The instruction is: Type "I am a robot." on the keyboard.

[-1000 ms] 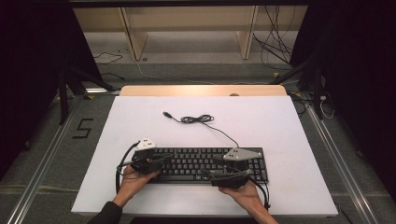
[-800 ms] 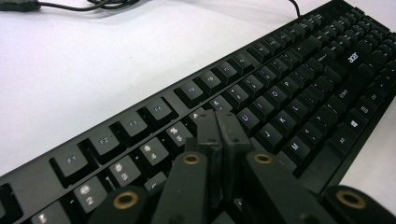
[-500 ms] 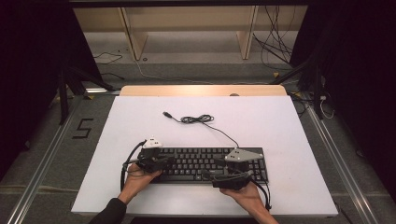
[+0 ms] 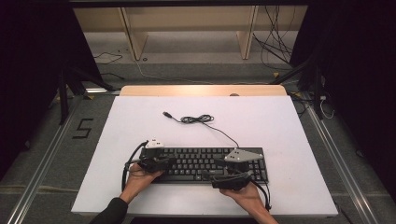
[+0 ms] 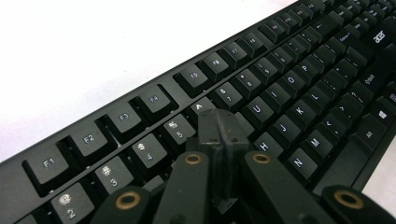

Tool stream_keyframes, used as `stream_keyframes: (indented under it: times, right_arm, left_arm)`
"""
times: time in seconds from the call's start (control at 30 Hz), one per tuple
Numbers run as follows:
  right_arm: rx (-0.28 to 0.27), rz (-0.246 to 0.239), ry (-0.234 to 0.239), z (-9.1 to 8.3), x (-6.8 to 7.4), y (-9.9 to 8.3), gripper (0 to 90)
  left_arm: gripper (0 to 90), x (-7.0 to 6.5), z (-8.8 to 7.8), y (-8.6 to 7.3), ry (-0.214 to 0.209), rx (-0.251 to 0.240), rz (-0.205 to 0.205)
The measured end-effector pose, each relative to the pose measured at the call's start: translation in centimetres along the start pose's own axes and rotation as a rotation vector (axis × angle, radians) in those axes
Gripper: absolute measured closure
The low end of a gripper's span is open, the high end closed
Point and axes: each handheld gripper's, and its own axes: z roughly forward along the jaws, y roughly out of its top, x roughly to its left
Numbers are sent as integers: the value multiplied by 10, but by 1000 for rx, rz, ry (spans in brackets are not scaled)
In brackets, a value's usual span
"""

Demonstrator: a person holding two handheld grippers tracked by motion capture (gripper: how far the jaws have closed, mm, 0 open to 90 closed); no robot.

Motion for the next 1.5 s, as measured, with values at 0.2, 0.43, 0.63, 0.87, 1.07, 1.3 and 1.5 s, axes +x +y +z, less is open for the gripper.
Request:
stream_keyframes:
  times: [0.2,0.43,0.63,0.87,1.07,1.3,1.5]
  right_arm:
    - [-4,-2,-2,0,0,0,333]
    - [-10,0,-5,0,0,1,333]
    - [-6,-1,-5,1,-1,2,333]
    - [0,-5,-3,5,-1,4,335]
    - [10,-7,1,10,-2,7,369]
    - [48,-12,-13,17,-4,12,493]
    - [82,-23,-22,24,-6,11,665]
  left_arm:
    - [890,0,-1,1,2,6,6]
    - [850,1,-9,2,1,-28,-1]
    - [771,2,-22,1,-13,-81,-32]
    - [615,4,-37,-4,-35,-130,-45]
    - [466,2,-49,-9,-53,-188,-65]
    - [381,1,-62,-16,-62,-261,-84]
    - [332,1,-72,-23,-60,-308,-97]
